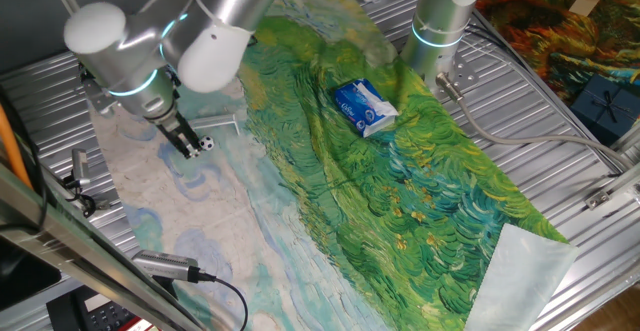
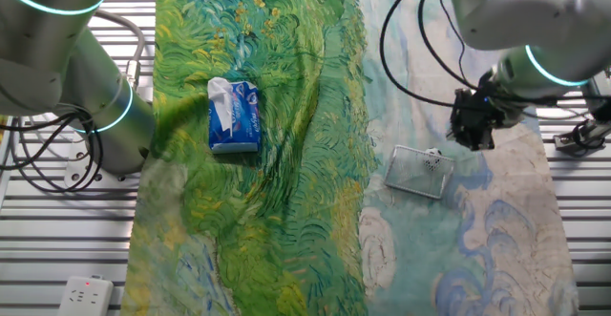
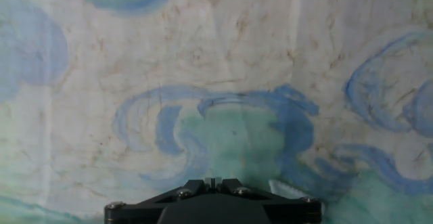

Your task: Push the soccer ball into the goal

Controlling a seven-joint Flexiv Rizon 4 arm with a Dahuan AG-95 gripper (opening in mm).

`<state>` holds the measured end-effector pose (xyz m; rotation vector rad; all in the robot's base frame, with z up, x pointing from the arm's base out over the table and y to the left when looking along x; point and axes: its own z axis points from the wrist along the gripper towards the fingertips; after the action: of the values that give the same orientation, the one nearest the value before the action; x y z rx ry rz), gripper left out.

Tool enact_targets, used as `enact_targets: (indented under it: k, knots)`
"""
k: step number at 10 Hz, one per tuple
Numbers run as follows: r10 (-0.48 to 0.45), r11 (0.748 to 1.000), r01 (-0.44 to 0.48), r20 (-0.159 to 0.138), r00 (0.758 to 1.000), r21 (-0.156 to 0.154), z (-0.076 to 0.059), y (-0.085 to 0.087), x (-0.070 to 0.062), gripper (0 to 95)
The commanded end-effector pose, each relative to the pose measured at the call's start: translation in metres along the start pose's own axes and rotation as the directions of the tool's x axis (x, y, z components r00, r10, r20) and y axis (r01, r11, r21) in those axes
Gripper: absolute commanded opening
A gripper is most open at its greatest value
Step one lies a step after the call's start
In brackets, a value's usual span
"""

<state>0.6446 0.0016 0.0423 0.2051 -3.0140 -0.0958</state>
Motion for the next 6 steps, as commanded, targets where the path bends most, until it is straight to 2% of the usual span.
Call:
enact_targets:
  k: [1,3,4,5,6]
  knots:
    - [0.047,0.999,-0.047,-0.016,0.999,-0.016,0.004,0.011,-0.008,0.0]
    - [0.050,0.999,-0.051,-0.028,0.998,-0.011,0.006,0.012,-0.005,0.0]
    - [0.047,0.999,-0.048,-0.043,0.998,-0.005,0.011,0.012,0.001,0.0]
    - [0.026,0.999,-0.025,-0.069,0.997,0.022,0.015,0.012,0.006,0.0]
    - [-0.014,0.994,0.027,-0.121,0.993,0.103,0.019,0.011,0.011,0.0]
